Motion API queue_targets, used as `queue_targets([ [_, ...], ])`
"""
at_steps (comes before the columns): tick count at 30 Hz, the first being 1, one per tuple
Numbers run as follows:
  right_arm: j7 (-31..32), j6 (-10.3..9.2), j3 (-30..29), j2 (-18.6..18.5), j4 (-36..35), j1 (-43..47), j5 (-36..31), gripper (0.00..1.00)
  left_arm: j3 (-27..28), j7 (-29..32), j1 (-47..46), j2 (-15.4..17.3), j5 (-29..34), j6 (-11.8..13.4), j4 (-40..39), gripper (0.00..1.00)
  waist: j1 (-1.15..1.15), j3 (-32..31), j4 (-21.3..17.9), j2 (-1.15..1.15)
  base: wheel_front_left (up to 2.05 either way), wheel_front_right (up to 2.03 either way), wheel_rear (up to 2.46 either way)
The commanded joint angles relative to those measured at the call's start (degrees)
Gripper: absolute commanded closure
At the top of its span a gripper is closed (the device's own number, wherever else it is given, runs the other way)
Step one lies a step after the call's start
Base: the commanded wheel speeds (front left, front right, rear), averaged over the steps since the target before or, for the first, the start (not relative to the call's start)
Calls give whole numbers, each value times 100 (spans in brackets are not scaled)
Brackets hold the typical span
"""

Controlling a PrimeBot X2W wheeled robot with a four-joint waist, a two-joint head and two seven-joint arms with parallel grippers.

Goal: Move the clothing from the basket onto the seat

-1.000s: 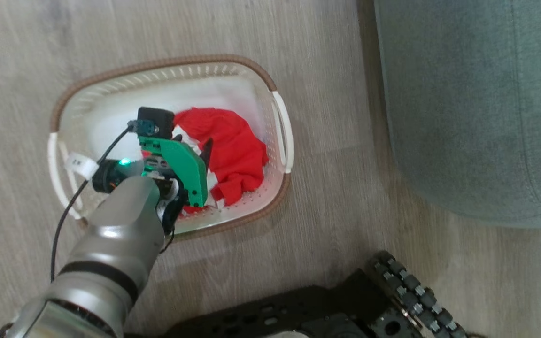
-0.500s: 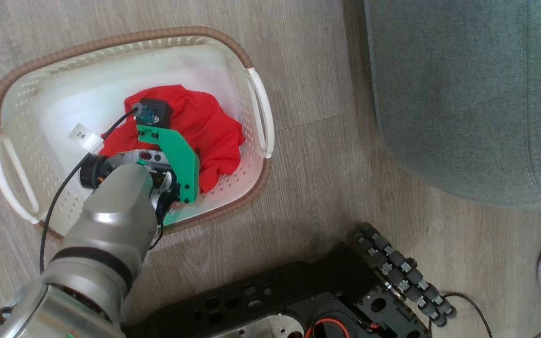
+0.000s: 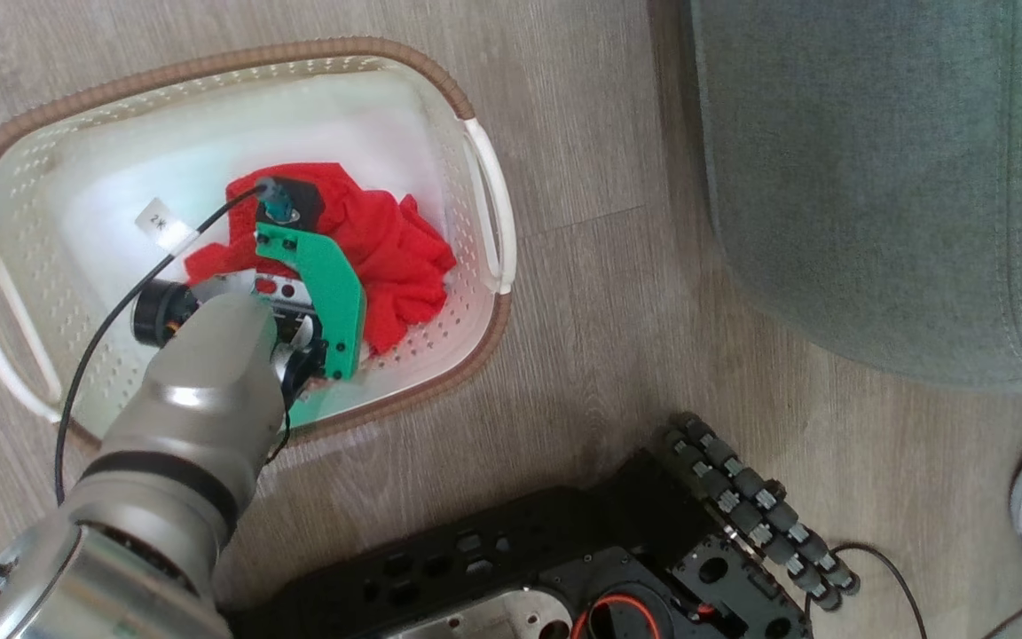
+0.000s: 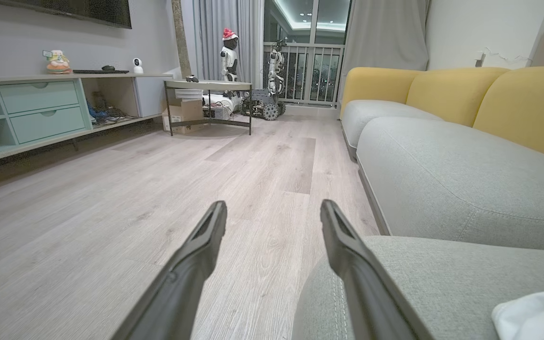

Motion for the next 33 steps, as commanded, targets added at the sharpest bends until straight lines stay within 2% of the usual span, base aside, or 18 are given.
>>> queue_targets([
  [1, -36, -2, 23, -32, -139, 112, -10, 0, 45, -81, 111, 46, -9, -48, -30, 100, 0, -33, 20, 0, 0, 0, 0],
  [11, -36, -2, 21, 4, -60, 127, 1, 0, 29, -641, 177, -31, -142, -300, -30, 100, 0, -322, 111, 0, 0, 0, 0],
  [21, -36, -2, 47, 28, 82, 290, -31, 0, 122, -1446, 467, -61, -409, -419, -97, 100, 0, -1030, 257, 0, 0, 0, 0],
  [24, -36, -2, 58, 13, 203, 479, -49, 0, 45, -1861, 736, -65, -485, -466, -243, 100, 0, -1496, 368, 0, 0, 0, 0],
  [30, -36, -2, 66, -15, 383, 780, -66, 0, -109, -2286, 1079, -66, -642, -490, -541, 100, 0, -2122, 556, 0, 0, 0, 0],
  [33, -36, -2, 61, -4, 541, 1059, -71, 0, -288, -2574, 1352, -67, -791, -493, -794, 100, 0, -2669, 722, 0, 0, 0, 0],
])
